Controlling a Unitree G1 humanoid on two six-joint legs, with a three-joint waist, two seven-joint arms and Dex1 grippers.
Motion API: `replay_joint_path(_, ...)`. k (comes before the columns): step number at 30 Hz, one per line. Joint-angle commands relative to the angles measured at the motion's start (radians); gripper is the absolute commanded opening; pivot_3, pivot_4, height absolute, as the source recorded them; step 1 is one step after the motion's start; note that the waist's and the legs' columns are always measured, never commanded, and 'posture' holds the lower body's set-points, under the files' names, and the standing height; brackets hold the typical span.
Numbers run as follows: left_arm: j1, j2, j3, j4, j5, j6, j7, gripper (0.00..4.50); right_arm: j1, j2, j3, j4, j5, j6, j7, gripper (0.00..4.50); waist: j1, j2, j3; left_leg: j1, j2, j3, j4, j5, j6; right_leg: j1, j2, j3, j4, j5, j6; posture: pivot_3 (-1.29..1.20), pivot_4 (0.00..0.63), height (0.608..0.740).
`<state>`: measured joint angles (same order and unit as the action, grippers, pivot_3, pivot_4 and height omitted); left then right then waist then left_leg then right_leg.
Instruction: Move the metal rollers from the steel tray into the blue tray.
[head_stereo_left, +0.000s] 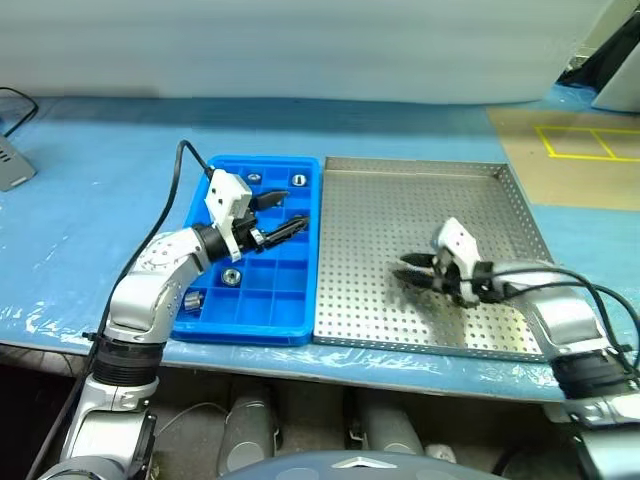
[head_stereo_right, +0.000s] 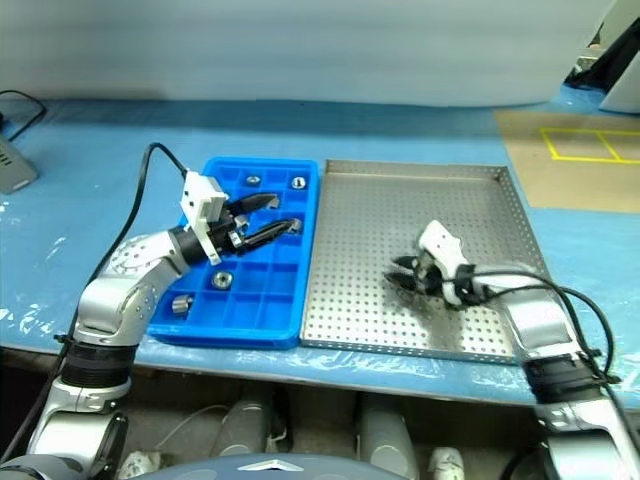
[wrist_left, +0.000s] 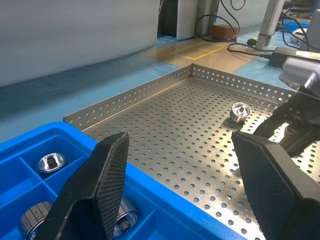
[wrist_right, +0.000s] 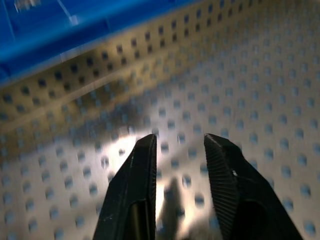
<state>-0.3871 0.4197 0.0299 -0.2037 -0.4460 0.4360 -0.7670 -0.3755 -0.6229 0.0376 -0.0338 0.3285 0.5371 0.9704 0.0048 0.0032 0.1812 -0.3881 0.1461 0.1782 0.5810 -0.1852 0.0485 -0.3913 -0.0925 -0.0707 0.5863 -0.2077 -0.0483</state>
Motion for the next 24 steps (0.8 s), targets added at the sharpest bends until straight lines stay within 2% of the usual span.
replay_joint_path(1, 0.026, 0.034, 0.079, -0.082, -0.031, 0.006, 0.037, 3.48, -0.128, 0.049, -0.041, -0.023, 0.087, 0.026, -0.001, 1.24, 0.012, 0.0, 0.0, 0.0, 0.0, 0.0, -0.001, 0.001, -0.001, 0.0, 0.0, 0.0, 0.0, 0.001, -0.002, 0.02, 0.15, 0.74)
replay_joint_path(6, 0.124, 0.075, 0.145, -0.194, -0.042, 0.041, 0.095, 3.48, -0.265, 0.133, 0.049, 0.078, 0.061, -0.026, 0.052, 1.24, 0.045, -0.001, -0.001, 0.0, 0.002, 0.0, -0.008, 0.002, -0.004, -0.002, 0.002, -0.002, 0.0, -0.002, -0.009, 0.13, 0.15, 0.74)
replay_joint_path(10, 0.177, 0.069, 0.16, -0.268, -0.065, 0.068, 0.151, 3.48, -0.305, 0.072, 0.164, 0.252, -0.135, -0.21, 0.076, 1.24, 0.081, -0.002, -0.001, -0.008, 0.002, -0.001, -0.009, 0.004, -0.002, -0.009, 0.002, -0.004, 0.001, -0.004, -0.01, 0.14, 0.15, 0.74)
replay_joint_path(14, 0.16, 0.053, 0.102, -0.246, -0.042, 0.057, 0.158, 3.48, -0.254, -0.009, 0.148, 0.261, -0.126, -0.222, 0.162, 2.15, 0.109, -0.002, -0.001, -0.012, 0.002, -0.001, -0.005, 0.003, -0.003, -0.01, 0.001, -0.005, 0.001, -0.004, -0.01, 0.11, 0.15, 0.74)
replay_joint_path(17, 0.124, 0.038, 0.073, -0.212, -0.046, 0.05, 0.147, 3.48, -0.204, -0.069, 0.106, 0.219, -0.108, -0.196, 0.175, 3.22, 0.115, -0.002, 0.0, -0.01, 0.001, -0.001, -0.003, 0.003, -0.002, -0.006, 0.001, -0.004, 0.002, -0.004, -0.01, 0.06, 0.15, 0.74)
replay_joint_path(21, 0.082, 0.026, 0.035, -0.158, -0.04, 0.031, 0.115, 3.48, -0.106, -0.143, 0.059, 0.143, -0.096, -0.148, 0.175, 4.47, 0.095, -0.002, -0.001, -0.004, 0.002, 0.0, -0.004, 0.004, -0.004, -0.004, 0.002, -0.003, 0.004, -0.003, -0.01, -0.01, 0.15, 0.74)
replay_joint_path(24, 0.048, 0.019, 0.01, -0.114, -0.046, 0.023, 0.078, 3.48, -0.006, -0.197, 0.018, 0.044, -0.057, -0.074, 0.188, 4.47, 0.089, -0.002, -0.001, 0.0, 0.003, -0.001, -0.007, 0.005, -0.005, -0.001, 0.003, -0.003, 0.002, -0.003, -0.01, -0.05, 0.15, 0.74)
